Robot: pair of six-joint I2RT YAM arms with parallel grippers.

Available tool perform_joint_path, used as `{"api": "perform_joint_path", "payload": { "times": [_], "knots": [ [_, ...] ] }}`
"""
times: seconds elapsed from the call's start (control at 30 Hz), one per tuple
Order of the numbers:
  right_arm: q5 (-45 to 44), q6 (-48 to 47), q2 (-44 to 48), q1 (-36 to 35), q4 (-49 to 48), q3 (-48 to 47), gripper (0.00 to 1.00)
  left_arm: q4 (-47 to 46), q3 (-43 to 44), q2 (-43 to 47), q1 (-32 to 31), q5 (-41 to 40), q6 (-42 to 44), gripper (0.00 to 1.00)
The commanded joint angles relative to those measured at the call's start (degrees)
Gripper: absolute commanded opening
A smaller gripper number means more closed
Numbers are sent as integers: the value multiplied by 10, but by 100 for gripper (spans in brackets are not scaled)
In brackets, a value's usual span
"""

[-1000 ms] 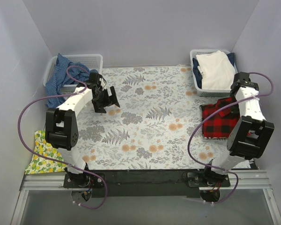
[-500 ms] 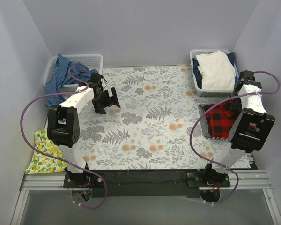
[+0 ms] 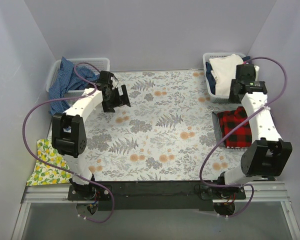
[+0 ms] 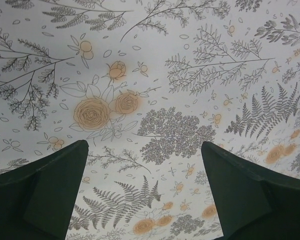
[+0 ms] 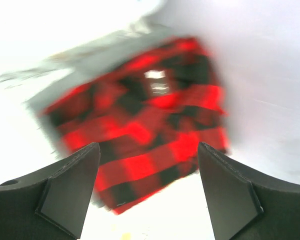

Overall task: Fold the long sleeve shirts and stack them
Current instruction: Neatly place the folded shirt to the corner

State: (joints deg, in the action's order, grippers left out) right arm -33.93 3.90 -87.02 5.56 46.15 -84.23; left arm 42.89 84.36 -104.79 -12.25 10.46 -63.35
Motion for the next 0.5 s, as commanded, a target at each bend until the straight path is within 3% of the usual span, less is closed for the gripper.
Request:
{"api": "perform_joint_path", "payload": {
  "times": [0.0, 0.17, 0.47],
  "knots": [
    [44, 28, 61, -102, -24, 28, 86, -24, 34, 35, -41, -76, 16, 98],
    [227, 38, 90, -174, -48, 71, 86, -43, 19, 59, -70, -94, 21, 98],
    [272, 36, 117, -298, -129, 142, 86, -86, -20, 114, -85, -91, 32, 98]
  ]
}}
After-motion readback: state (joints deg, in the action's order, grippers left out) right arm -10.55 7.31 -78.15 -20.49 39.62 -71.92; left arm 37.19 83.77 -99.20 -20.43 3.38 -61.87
